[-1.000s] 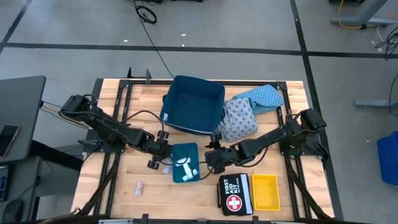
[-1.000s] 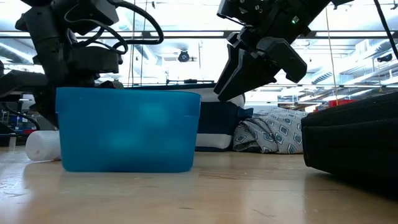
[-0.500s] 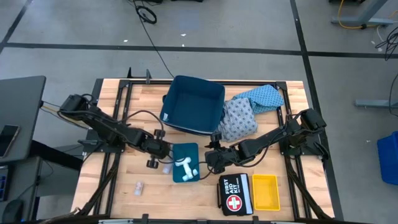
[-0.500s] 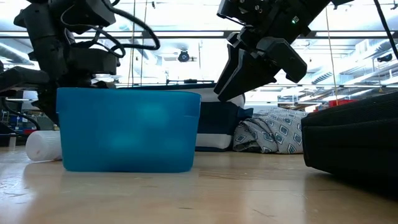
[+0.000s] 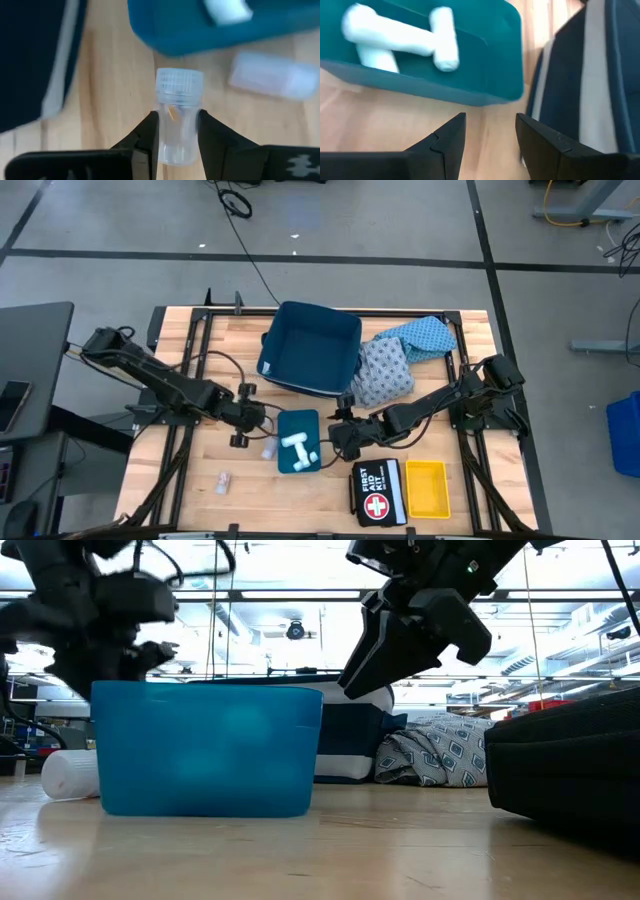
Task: Pick & place medical supplies in basket/bin
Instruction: Put the top transparent bottle in the yellow bin
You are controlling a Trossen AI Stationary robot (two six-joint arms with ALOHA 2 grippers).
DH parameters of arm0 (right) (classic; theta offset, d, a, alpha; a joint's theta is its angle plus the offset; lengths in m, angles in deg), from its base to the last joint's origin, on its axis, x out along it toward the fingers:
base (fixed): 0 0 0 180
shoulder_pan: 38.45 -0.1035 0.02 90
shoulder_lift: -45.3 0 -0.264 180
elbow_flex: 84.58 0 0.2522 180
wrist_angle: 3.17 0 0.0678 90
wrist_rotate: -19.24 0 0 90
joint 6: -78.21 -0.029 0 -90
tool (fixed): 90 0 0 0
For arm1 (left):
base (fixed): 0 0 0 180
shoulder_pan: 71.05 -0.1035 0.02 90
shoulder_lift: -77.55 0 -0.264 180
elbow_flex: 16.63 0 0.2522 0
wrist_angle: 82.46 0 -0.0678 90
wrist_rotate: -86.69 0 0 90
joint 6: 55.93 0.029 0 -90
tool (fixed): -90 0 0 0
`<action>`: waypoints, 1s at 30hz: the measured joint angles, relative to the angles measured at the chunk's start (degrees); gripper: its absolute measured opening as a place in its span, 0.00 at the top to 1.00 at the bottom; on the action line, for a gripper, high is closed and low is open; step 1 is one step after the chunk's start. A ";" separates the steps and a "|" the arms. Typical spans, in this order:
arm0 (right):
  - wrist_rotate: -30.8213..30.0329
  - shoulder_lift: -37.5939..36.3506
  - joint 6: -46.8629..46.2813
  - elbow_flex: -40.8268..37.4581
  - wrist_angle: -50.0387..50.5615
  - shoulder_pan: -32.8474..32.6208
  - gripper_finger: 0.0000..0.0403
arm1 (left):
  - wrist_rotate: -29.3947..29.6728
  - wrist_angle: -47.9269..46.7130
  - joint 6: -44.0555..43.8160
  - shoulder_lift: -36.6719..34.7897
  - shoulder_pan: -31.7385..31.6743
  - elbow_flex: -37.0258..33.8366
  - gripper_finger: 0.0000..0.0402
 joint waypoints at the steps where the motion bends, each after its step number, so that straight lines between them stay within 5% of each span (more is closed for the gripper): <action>1: 0.68 0.00 0.02 0.00 -0.57 0.01 0.55 | 0.38 0.82 -0.05 -0.86 0.30 0.00 0.77; 14: 2.72 0.00 6.06 0.00 -14.68 0.43 0.54 | 3.37 13.64 5.36 -4.66 0.00 0.09 0.77; 30: 11.82 0.00 6.50 1.03 -20.12 7.10 0.35 | 3.82 21.91 13.46 -3.53 -4.26 0.15 0.85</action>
